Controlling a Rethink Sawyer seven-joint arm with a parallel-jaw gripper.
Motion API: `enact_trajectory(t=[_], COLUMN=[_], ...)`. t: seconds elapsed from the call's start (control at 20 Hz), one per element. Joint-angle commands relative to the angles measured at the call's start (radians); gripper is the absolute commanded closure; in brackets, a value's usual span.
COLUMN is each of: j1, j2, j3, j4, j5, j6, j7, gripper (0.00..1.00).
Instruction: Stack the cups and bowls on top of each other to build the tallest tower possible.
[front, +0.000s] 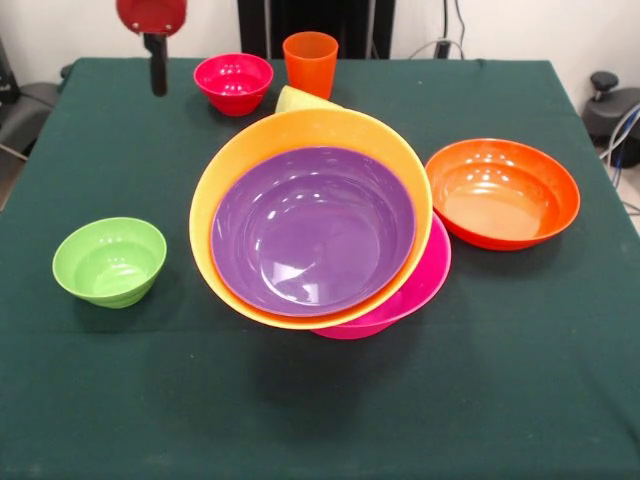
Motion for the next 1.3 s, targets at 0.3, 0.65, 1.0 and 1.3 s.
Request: enact_trajectory(t=[0.3,0.65,1.0,1.3], j1=[-0.133,-0.434,-0.588,-0.539], j2=[0.068,0.209,0.306,0.260], j3=[0.217,0.404,0.476,0.429], j4=[0.080,0.011,-0.097,-0.053], j5=[-0.201,-0.431,-0.636,-0.683], j6=[-0.099,-0.183,-0.178,-0.249], j7=[-0.274,-0.555,-0.657,-0.514], gripper=[0.00,0.00,0.00,0.00])
